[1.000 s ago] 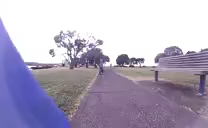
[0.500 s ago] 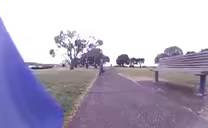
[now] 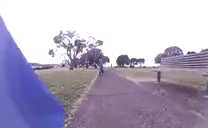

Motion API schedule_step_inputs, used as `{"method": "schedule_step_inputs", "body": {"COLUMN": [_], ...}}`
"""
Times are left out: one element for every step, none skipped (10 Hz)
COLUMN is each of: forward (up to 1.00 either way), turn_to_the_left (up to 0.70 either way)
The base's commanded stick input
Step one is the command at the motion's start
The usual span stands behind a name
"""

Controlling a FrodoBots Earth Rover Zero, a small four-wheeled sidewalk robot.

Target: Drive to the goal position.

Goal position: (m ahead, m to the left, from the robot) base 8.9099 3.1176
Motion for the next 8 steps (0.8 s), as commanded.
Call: {"method": "schedule_step_inputs", "body": {"forward": [0.7, 0.7, 0.7, 0.7, 0.7, 0.7, 0.7, 0.7], "turn_to_the_left": [0.0, 0.0, 0.0, 0.0, 0.0, 0.0, 0.0, 0.0]}}
